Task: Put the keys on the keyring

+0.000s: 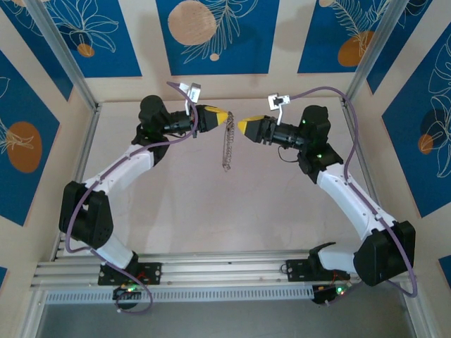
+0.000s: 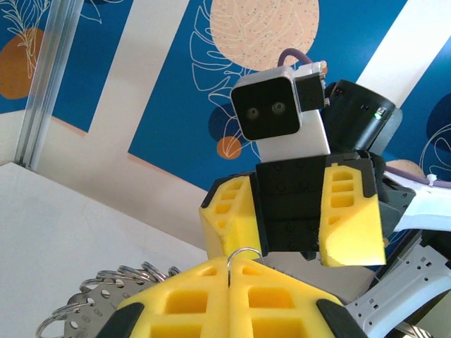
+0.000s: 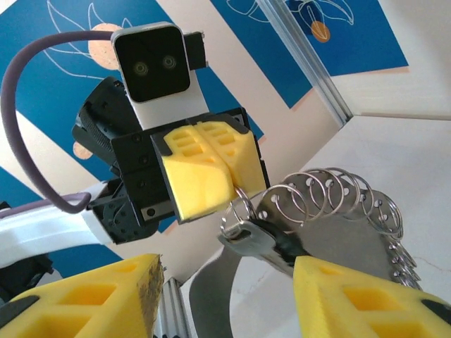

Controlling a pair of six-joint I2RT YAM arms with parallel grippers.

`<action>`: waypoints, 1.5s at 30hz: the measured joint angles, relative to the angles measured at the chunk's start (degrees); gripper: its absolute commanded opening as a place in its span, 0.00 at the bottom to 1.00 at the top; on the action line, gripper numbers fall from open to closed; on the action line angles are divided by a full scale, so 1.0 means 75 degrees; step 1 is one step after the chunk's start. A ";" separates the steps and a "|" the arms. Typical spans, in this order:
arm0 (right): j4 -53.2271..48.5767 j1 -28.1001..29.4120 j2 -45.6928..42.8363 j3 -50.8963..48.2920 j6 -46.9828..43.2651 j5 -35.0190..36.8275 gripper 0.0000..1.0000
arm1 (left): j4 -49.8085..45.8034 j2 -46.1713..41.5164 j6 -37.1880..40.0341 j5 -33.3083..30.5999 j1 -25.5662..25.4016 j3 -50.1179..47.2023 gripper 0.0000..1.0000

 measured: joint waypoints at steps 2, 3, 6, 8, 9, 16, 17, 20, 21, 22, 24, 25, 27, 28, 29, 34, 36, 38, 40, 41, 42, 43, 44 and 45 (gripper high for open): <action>-0.0114 0.0099 0.0017 0.0152 0.0000 0.0189 0.53 | -0.0006 0.0000 0.0009 -0.0003 -0.0009 0.0000 0.00; -0.0128 0.0122 0.0035 0.0216 0.0000 0.0251 0.52 | -0.0012 0.0000 0.0035 -0.0003 -0.0015 0.0000 0.00; -0.0172 0.0184 0.0146 0.0402 -0.0006 0.0440 0.51 | -0.0082 0.0000 0.0131 -0.0006 -0.0032 0.0000 0.00; -0.0210 0.0189 0.0221 0.0466 -0.0012 0.0495 0.49 | -0.0119 0.0000 0.0184 -0.0003 -0.0041 0.0000 0.00; -0.0245 0.0198 0.0280 0.0510 -0.0020 0.0533 0.47 | -0.0146 0.0000 0.0201 -0.0006 -0.0044 0.0000 0.00; -0.0557 0.0277 0.0600 0.0729 -0.0114 0.0641 0.18 | -0.0356 0.0000 0.0379 -0.0009 -0.0067 0.0000 0.00; -0.0618 0.0283 0.0609 0.0740 -0.0160 0.0644 0.13 | -0.0370 0.0000 0.0391 -0.0020 -0.0070 0.0000 0.00; -0.0726 0.0283 0.0615 0.0761 -0.0233 0.0644 0.00 | -0.0405 0.0000 0.0408 -0.0029 -0.0073 0.0000 0.00; -0.0755 0.0280 0.0615 0.0761 -0.0216 0.0641 0.00 | -0.0408 0.0000 0.0408 -0.0032 -0.0073 0.0000 0.00; -0.0787 0.0280 0.0615 0.0761 -0.0265 0.0647 0.00 | -0.0411 -0.0003 0.0408 -0.0035 -0.0073 0.0000 0.00; -0.0831 0.0280 0.0612 0.0761 -0.0286 0.0647 0.00 | -0.0455 -0.0006 0.0408 -0.0038 -0.0079 0.0000 0.00; -0.0845 0.0280 0.0612 0.0758 -0.0291 0.0647 0.00 | -0.0469 -0.0009 0.0408 -0.0041 -0.0079 0.0000 0.00; -0.0874 0.0274 0.0597 0.0737 -0.0315 0.0650 0.00 | -0.0498 -0.0015 0.0411 -0.0073 -0.0079 0.0000 0.00; -0.0889 0.0274 0.0577 0.0705 -0.0326 0.0653 0.00 | -0.0516 -0.0015 0.0411 -0.0082 -0.0079 0.0000 0.00; -0.0903 0.0268 0.0545 0.0667 -0.0341 0.0653 0.00 | -0.0527 -0.0017 0.0411 -0.0082 -0.0082 0.0000 0.00; -0.0912 0.0233 0.0466 0.0554 -0.0344 0.0670 0.05 | -0.0545 -0.0035 0.0408 -0.0085 -0.0099 0.0000 0.00; -0.0868 0.0227 0.0466 0.0495 -0.0341 0.0627 0.06 | -0.0548 -0.0035 0.0408 -0.0085 -0.0099 0.0000 0.00; -0.0833 0.0224 0.0466 0.0437 -0.0335 0.0577 0.06 | -0.0548 -0.0035 0.0408 -0.0085 -0.0099 0.0000 0.00; -0.0790 0.0224 0.0466 0.0388 -0.0315 0.0533 0.03 | -0.0548 -0.0038 0.0408 -0.0085 -0.0102 0.0000 0.00; -0.0726 0.0224 0.0466 0.0341 -0.0306 0.0475 0.02 | -0.0548 -0.0038 0.0408 -0.0087 -0.0102 0.0000 0.00; -0.0708 0.0224 0.0466 0.0323 -0.0277 0.0437 0.02 | -0.0548 -0.0038 0.0408 -0.0087 -0.0102 0.0000 0.00; -0.0682 0.0224 0.0469 0.0306 -0.0254 0.0399 0.02 | -0.0548 -0.0038 0.0408 -0.0087 -0.0102 0.0000 0.00; -0.0662 0.0224 0.0469 0.0291 -0.0248 0.0373 0.02 | -0.0548 -0.0038 0.0408 -0.0085 -0.0102 0.0000 0.00; -0.0659 0.0230 0.0469 0.0283 -0.0227 0.0350 0.02 | -0.0548 -0.0041 0.0408 -0.0085 -0.0102 0.0000 0.00</action>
